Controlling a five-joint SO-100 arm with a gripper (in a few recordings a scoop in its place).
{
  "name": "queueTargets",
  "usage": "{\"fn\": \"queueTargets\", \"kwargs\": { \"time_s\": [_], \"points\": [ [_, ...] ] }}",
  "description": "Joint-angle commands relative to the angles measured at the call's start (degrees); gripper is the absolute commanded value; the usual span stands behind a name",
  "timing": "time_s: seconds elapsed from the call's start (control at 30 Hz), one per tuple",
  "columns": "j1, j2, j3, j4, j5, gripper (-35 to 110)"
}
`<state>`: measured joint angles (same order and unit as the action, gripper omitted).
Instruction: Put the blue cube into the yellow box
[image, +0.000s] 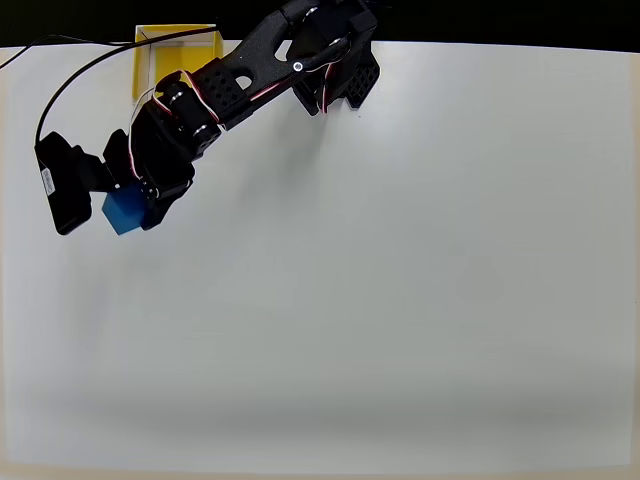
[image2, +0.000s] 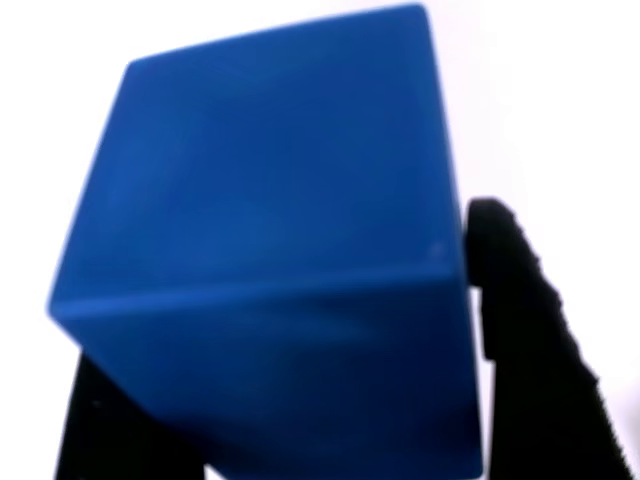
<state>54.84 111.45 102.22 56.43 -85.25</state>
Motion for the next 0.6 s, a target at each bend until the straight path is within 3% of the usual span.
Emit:
{"fn": "queueTargets", "kwargs": {
  "time_s": [0.0, 0.27, 0.57],
  "points": [
    [10.28, 7.12, -1.23, 0.70, -2.72, 3],
    [24.61, 9.40, 5.80, -0.62, -6.59, 3],
    [32.43, 14.15, 17.49, -3.78, -8.26, 3]
  ]
}}
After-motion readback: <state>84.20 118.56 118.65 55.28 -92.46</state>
